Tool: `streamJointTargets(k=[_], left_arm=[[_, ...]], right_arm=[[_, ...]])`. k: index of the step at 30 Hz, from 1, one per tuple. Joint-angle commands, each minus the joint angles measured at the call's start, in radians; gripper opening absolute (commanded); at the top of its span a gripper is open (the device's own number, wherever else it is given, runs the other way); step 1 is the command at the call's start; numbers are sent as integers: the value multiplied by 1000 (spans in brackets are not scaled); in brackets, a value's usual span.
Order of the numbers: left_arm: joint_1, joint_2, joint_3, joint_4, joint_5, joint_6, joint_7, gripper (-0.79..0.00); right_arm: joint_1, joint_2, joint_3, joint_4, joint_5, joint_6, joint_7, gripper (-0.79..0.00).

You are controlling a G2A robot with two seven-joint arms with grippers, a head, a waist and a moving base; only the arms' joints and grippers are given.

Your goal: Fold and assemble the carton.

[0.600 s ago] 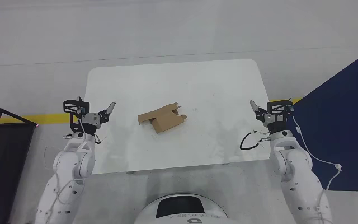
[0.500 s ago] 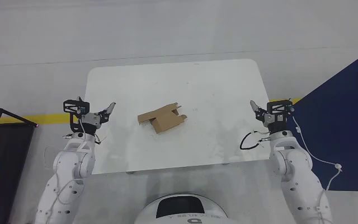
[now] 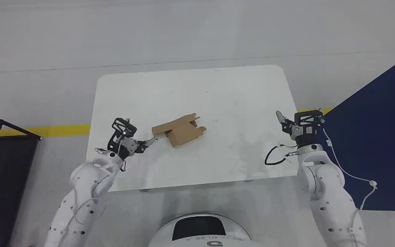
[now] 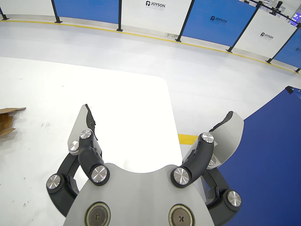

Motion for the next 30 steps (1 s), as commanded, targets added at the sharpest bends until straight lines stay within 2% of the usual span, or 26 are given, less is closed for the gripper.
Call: streamJointTargets(k=[1,5,9,13,16,20,25,28,30], left_arm=[[-38,2,23,35,-16,-100,-50,0],[-104,5,63,99,-43,-213,-116,0],[-135,3,109,122,7,-201,-136,0],[-148,2,123,131,12,-184,-90,0],[-135,2,126,105,118,-61,-13,0],[-116,1,155,107,212,30,108,0],[-116,-4,175,109,247,126,238,0],[-112,-6,146,94,237,224,314,0],[-112,-6,146,94,237,224,314,0]], right_arm=[[0,0,0,0,0,0,0,0],[0,0,0,0,0,0,0,0],[0,0,0,0,0,0,0,0],[0,0,0,0,0,0,0,0],[0,0,0,0,0,0,0,0],[0,0,0,0,0,0,0,0],[0,0,0,0,0,0,0,0],[0,0,0,0,0,0,0,0],[0,0,0,0,0,0,0,0]])
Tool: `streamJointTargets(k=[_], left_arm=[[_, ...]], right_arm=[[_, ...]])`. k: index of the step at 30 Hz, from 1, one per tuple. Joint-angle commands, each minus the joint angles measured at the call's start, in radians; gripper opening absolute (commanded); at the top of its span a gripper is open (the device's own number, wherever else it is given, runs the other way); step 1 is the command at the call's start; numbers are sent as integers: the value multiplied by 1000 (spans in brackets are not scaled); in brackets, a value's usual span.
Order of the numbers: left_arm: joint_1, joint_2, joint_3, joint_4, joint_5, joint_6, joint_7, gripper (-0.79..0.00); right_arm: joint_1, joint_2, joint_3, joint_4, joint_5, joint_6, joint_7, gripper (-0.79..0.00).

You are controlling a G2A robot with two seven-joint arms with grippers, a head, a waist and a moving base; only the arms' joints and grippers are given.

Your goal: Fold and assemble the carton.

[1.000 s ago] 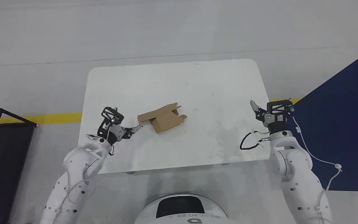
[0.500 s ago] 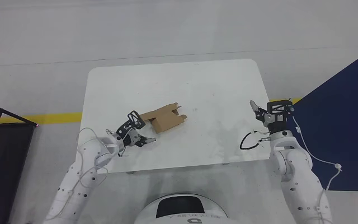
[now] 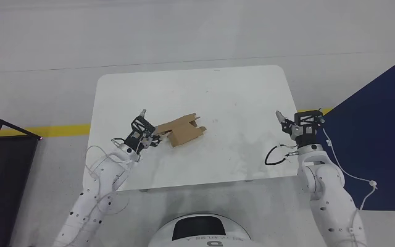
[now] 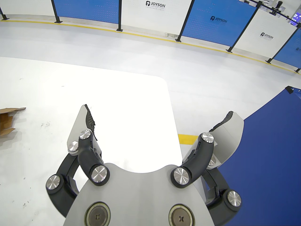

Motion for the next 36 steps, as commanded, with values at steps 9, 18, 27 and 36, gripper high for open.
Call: streamJointTargets(k=[9,18,27,36], left_arm=[[-13,-4,91,20,176,5,7,0],[13,-4,126,65,340,196,167,0],[11,-3,125,68,361,205,160,0],[23,5,182,123,732,369,220,0]], right_arm=[[0,0,0,0,0,0,0,0],[0,0,0,0,0,0,0,0],[0,0,0,0,0,0,0,0],[0,0,0,0,0,0,0,0]])
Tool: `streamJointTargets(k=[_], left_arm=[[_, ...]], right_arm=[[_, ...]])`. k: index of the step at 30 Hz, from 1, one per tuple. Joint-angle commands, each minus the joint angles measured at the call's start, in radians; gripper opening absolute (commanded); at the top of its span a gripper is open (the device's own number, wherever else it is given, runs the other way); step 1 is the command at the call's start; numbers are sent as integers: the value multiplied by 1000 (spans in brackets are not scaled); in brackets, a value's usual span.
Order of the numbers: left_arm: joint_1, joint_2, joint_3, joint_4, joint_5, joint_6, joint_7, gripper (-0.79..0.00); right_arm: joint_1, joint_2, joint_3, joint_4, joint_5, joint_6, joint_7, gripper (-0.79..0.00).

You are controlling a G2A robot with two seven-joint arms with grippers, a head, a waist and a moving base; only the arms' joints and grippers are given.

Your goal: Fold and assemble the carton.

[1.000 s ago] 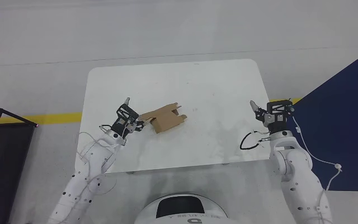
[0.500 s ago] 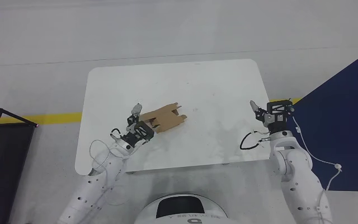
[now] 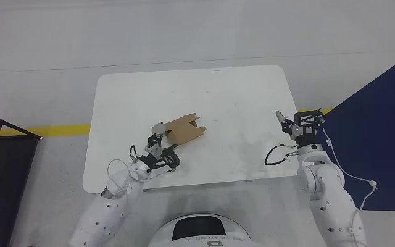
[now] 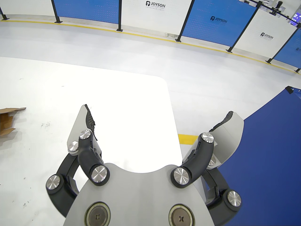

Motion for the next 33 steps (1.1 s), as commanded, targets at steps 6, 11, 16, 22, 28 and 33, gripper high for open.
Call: streamJointTargets(k=[6,11,16,22,28,33], left_arm=[[28,16,-20,6,177,36,49,0],[41,22,6,21,346,70,35,0],[36,14,40,63,439,178,-28,0],[-42,-14,110,190,517,266,-157,0],[-113,-43,156,275,443,282,-206,0],[-150,-58,179,330,443,286,-240,0]], right_arm=[[0,0,0,0,0,0,0,0],[0,0,0,0,0,0,0,0],[0,0,0,0,0,0,0,0],[0,0,0,0,0,0,0,0],[0,0,0,0,0,0,0,0],[0,0,0,0,0,0,0,0]])
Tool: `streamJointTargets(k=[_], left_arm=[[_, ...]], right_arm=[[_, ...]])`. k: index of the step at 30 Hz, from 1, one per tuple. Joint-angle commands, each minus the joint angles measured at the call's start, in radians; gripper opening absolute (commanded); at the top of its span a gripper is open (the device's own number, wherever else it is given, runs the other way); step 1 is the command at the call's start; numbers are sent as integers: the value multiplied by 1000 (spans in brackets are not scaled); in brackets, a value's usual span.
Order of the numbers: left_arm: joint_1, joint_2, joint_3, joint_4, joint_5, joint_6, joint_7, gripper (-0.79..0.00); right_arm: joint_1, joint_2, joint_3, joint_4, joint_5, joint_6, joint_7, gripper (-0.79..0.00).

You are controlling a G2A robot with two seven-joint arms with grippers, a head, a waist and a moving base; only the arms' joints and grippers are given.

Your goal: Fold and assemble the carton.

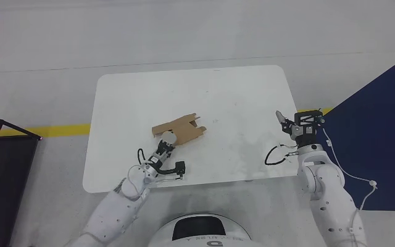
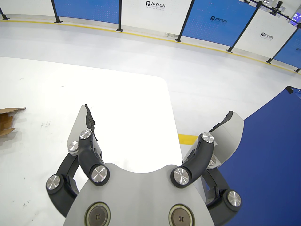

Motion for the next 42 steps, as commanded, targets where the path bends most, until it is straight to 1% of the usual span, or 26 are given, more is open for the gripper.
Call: streamJointTargets(k=[1,7,9,10,11,13,15,20,22,24,27,31,34,37,39,42], left_arm=[[-14,-7,13,21,4,0,-14,0],[-40,-25,47,58,-27,18,-4,-6],[-46,-30,51,66,-26,34,-20,-139],[-49,-32,52,68,-29,40,-28,-292],[-51,-34,53,70,-33,46,-32,-403],[-54,-37,50,72,-41,54,-36,-557],[-53,-38,45,70,-48,64,-38,-785],[-45,-36,25,52,-72,65,-26,-785],[-36,-35,16,37,-115,47,2,-785],[-23,-31,-10,-8,-267,-35,108,-785],[-2,-10,-96,-70,-492,-212,290,-785],[39,21,-222,-145,-668,-424,437,-785],[65,40,-298,-192,-759,-563,489,-785],[80,53,-355,-227,-826,-674,494,-785],[89,57,-384,-242,-854,-706,459,-785],[89,57,-384,-242,-854,-706,459,-785]], right_arm=[[0,0,0,0,0,0,0,0],[0,0,0,0,0,0,0,0],[0,0,0,0,0,0,0,0],[0,0,0,0,0,0,0,0],[0,0,0,0,0,0,0,0],[0,0,0,0,0,0,0,0],[0,0,0,0,0,0,0,0],[0,0,0,0,0,0,0,0],[0,0,0,0,0,0,0,0],[0,0,0,0,0,0,0,0],[0,0,0,0,0,0,0,0],[0,0,0,0,0,0,0,0],[0,0,0,0,0,0,0,0],[0,0,0,0,0,0,0,0],[0,0,0,0,0,0,0,0],[0,0,0,0,0,0,0,0]])
